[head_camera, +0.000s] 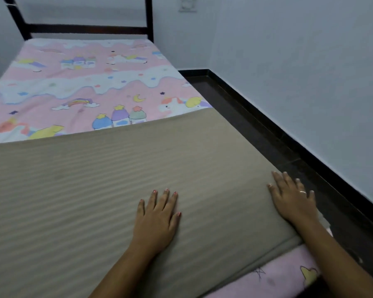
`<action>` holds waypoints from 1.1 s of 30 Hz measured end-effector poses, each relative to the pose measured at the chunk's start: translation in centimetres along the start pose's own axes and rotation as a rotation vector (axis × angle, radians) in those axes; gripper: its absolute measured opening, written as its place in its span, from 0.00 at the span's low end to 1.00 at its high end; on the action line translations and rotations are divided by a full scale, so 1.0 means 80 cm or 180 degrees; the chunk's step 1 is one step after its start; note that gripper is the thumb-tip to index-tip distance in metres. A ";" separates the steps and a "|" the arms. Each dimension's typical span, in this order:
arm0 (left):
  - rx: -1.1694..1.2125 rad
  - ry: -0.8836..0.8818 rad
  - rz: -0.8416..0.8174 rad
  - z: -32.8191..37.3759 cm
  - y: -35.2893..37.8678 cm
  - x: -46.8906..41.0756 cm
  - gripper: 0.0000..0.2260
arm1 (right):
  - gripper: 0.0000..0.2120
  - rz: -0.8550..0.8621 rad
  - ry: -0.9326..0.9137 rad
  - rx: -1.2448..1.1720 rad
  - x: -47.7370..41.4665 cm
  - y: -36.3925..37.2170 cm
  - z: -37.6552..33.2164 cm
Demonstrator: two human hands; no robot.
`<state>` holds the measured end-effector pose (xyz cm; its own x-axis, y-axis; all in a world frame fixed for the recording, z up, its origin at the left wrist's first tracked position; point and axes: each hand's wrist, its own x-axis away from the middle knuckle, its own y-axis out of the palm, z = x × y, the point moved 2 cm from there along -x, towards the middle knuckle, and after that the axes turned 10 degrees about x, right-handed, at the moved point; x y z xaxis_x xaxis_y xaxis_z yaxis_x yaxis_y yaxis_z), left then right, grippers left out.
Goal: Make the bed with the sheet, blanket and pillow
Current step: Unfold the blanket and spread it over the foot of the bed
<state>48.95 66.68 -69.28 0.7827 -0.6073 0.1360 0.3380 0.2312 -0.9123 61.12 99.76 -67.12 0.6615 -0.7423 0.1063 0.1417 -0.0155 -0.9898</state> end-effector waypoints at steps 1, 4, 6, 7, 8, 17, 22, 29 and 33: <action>0.0106 0.0067 -0.0045 0.001 -0.001 -0.001 0.36 | 0.27 -0.0015 0.0193 -0.0103 -0.004 -0.004 0.002; 0.0249 0.0044 0.0085 -0.005 -0.011 -0.002 0.39 | 0.27 0.0418 0.0218 -0.0083 -0.003 -0.019 -0.036; 0.0332 -0.0130 0.0245 -0.018 -0.021 0.002 0.39 | 0.27 0.0591 -0.0315 -0.0103 0.018 -0.024 -0.098; 0.0370 -0.0250 0.0299 -0.028 -0.026 0.005 0.39 | 0.28 0.0579 -0.0634 -0.0196 0.035 -0.024 -0.133; 0.0427 -0.0365 0.0331 -0.039 -0.030 0.008 0.39 | 0.31 0.0515 -0.0948 -0.0302 0.052 -0.023 -0.168; 0.0379 -0.1532 0.0750 -0.187 -0.078 0.068 0.24 | 0.27 0.0027 -0.2839 -0.0158 0.125 -0.006 -0.411; 0.0331 -0.1667 0.0806 -0.256 -0.089 0.096 0.28 | 0.36 0.0252 -0.2832 -0.0006 0.136 0.016 -0.432; 0.0241 -0.1236 0.1122 -0.272 -0.074 0.104 0.33 | 0.30 0.0706 -0.2588 0.0115 0.142 0.027 -0.435; 0.0293 -0.1226 0.1078 -0.273 -0.070 0.101 0.28 | 0.31 0.0577 -0.2599 0.0220 0.139 0.020 -0.434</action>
<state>41.96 43.87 -71.47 0.9859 -0.1671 -0.0129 0.0634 0.4428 -0.8944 43.16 68.21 -70.83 0.9999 -0.0106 0.0080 0.0092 0.1181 -0.9930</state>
